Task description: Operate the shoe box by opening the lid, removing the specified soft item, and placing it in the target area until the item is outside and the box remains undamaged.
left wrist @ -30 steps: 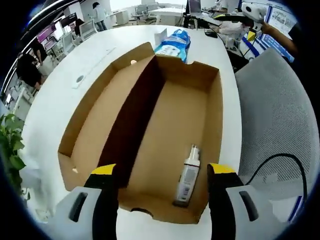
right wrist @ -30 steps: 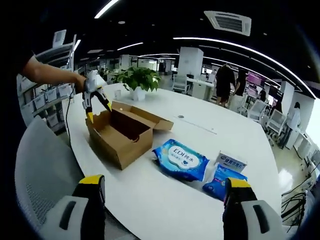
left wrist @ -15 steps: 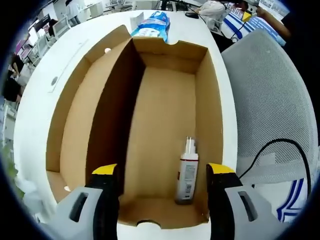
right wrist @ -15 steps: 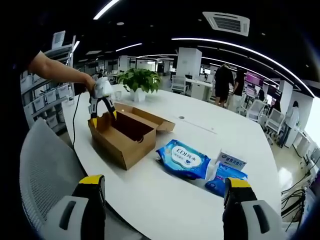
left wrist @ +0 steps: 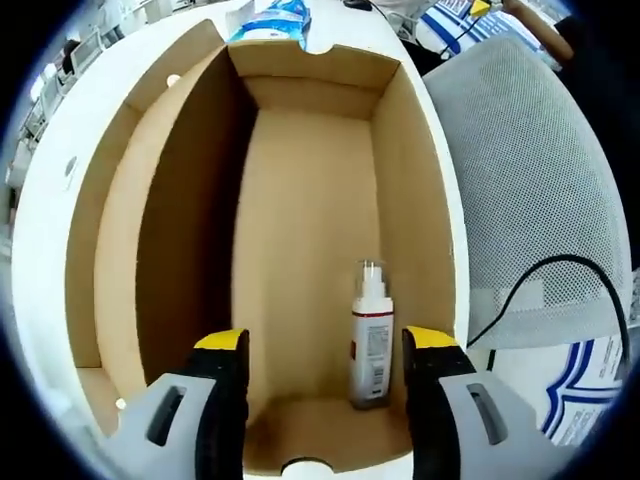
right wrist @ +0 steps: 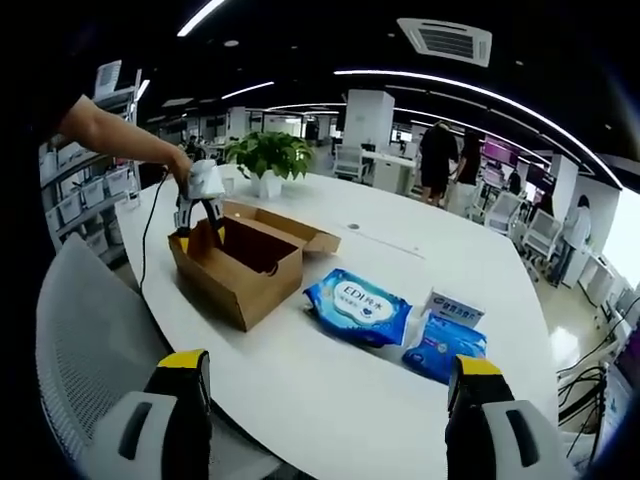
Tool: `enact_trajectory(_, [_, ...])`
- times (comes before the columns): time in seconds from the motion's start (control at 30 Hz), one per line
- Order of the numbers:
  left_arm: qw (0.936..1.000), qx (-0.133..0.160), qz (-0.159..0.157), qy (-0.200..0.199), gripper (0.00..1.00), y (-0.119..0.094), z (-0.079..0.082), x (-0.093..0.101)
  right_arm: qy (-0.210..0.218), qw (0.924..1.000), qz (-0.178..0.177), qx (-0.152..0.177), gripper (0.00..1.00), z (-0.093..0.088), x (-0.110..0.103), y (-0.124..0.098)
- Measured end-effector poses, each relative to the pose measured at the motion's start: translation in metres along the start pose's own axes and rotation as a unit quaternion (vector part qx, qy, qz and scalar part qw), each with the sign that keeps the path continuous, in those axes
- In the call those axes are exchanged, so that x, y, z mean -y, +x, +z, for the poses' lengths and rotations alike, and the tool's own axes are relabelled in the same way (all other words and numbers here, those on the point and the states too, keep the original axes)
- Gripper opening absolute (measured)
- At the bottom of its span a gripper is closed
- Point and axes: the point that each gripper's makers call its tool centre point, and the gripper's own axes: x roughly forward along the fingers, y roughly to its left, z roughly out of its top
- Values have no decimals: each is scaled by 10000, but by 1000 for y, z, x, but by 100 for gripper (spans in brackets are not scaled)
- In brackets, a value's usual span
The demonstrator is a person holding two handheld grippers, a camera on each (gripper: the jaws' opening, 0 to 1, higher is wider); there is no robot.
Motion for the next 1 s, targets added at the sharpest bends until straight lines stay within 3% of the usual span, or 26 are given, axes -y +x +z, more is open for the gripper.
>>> enact_trajectory(0.37, [9996,-132,-237,27,58,13,-3,6,20,9999,-77,-62,99,-4,4,-1])
enact_trajectory(1.0, [9999,-41,-91,-51,59,15,-4,-3,38,9998,-142,-101,99,-5,3,0])
